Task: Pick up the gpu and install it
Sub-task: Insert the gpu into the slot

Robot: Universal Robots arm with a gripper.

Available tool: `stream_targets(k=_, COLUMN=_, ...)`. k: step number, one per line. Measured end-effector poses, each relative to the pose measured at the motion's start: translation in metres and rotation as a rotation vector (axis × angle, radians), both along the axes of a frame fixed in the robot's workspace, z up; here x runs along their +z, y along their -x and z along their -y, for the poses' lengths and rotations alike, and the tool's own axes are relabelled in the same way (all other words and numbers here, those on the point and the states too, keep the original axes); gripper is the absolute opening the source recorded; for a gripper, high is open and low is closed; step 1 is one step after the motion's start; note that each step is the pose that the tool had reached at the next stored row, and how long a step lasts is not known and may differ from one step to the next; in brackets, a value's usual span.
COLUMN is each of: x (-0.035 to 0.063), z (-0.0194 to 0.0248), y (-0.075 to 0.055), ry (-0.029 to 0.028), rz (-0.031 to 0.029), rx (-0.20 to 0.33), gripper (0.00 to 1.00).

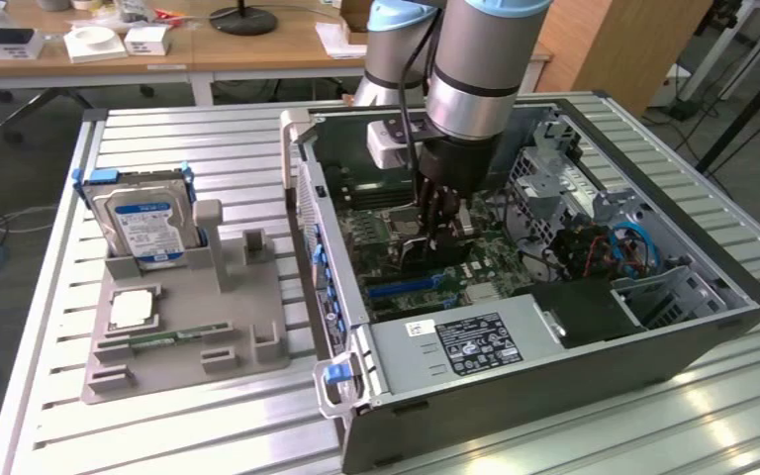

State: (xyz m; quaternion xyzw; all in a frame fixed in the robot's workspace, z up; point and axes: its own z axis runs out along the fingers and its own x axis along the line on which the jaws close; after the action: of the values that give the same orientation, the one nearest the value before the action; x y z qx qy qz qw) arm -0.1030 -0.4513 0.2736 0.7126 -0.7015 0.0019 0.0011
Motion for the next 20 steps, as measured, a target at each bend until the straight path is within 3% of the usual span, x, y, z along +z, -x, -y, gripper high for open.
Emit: stream_targets(k=20, x=-0.0006, z=0.0005, y=0.0032, ry=0.0001, rz=0.0000, rx=0.000, gripper=0.26)
